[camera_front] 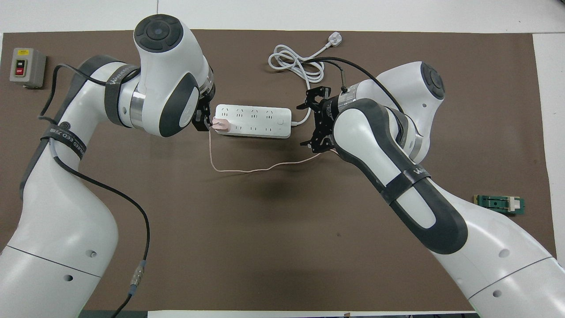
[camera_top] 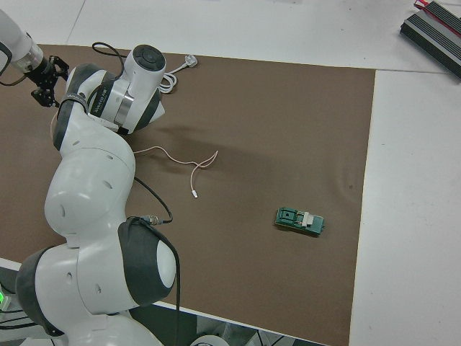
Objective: Unplug charger and place it aside
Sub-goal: 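Grasp the charger with the left gripper while the right gripper grips the strip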
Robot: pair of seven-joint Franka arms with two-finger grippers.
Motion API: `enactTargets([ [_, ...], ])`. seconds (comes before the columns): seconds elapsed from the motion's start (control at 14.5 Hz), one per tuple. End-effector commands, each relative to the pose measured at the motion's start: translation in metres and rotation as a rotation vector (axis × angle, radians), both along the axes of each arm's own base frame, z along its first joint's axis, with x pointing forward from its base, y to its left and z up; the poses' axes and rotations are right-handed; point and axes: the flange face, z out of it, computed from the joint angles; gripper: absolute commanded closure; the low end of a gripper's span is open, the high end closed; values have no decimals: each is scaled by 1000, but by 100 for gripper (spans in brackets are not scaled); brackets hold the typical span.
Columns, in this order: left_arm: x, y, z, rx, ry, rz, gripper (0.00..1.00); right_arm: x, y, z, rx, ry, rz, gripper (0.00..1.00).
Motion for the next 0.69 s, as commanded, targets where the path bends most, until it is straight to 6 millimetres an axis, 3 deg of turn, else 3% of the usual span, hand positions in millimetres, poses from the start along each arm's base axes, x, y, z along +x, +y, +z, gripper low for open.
enactTargets([
  [0.0, -2, 8, -2, -9, -12, 24, 0, 16, 9, -19, 15, -16, 30, 0],
  [0.14, 2, 20, -3, -3, -9, 28, 0, 11, 31, -26, 19, -48, 58, 0],
  [0.48, 2, 33, -9, -1, -6, 24, 0, 23, 47, -55, 19, -77, 10, 0],
  [0.62, -8, 30, -19, 1, 0, 18, 0, 22, 54, -55, 17, -78, 26, 0],
])
